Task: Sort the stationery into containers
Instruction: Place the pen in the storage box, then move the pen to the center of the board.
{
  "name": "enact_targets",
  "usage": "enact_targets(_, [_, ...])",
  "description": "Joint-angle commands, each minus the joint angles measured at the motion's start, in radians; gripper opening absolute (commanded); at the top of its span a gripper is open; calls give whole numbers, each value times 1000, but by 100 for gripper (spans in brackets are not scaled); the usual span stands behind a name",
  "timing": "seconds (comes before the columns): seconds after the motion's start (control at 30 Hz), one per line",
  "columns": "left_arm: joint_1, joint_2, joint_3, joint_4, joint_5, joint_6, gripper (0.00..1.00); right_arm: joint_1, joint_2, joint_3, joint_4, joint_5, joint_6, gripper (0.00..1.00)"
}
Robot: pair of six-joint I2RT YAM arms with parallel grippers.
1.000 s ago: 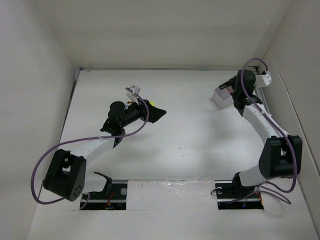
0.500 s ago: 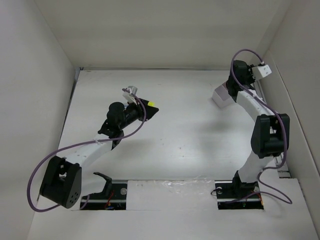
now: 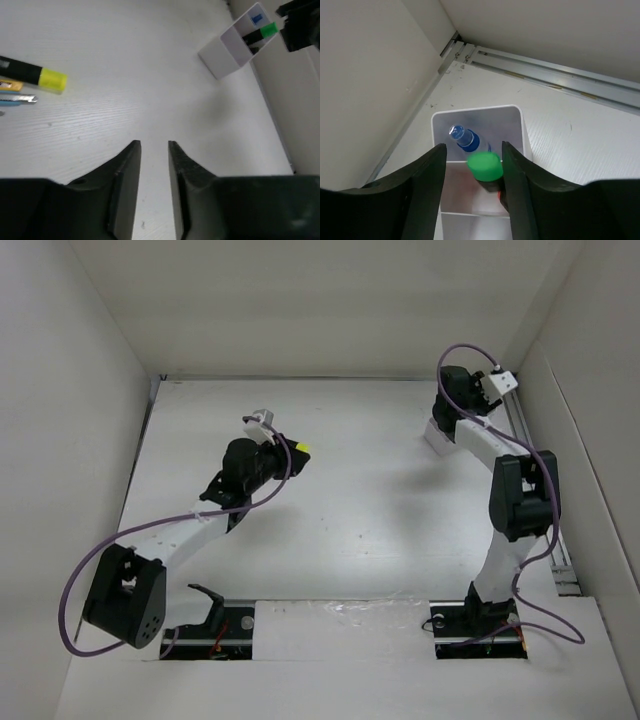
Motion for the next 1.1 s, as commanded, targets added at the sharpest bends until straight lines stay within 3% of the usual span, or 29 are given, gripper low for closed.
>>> enact_targets(0.0, [-3, 3, 50, -58, -144, 16, 26, 29, -35, 31, 33, 67, 14, 55])
enact_targets(0.13, [-3, 15, 71, -107, -253, 16, 44, 38, -125, -4, 33, -5, 33, 68])
enact_targets(0.27, [-3, 35, 99, -141, -331, -5, 52, 78, -269, -61, -4, -91, 89, 68])
enact_targets(0.37, [-3, 75, 133, -170, -391, -30, 54, 124, -355, -163, -13, -212, 159, 44])
enact_targets(0.4, [-3, 86, 145, -170, -405, -40, 54, 133, -407, -193, -13, -255, 196, 33])
enact_targets(0.43, [-3, 113, 160, -202, -416, -62, 55, 133, -427, -217, -13, -293, 211, 14])
enact_targets(0.5, [6, 142, 202, -214, -426, -76, 55, 167, -476, -283, -13, -368, 237, 1])
enact_targets(0.73, [46, 377, 425, -338, -499, -146, 44, 296, -591, -444, -67, -514, 282, 0])
enact_targets(0.87, [69, 533, 556, -394, -488, -172, 41, 333, -653, -506, -96, -556, 293, 5])
enact_targets(1.07, [92, 642, 642, -414, -454, -196, 39, 334, -731, -553, -139, -657, 265, 29])
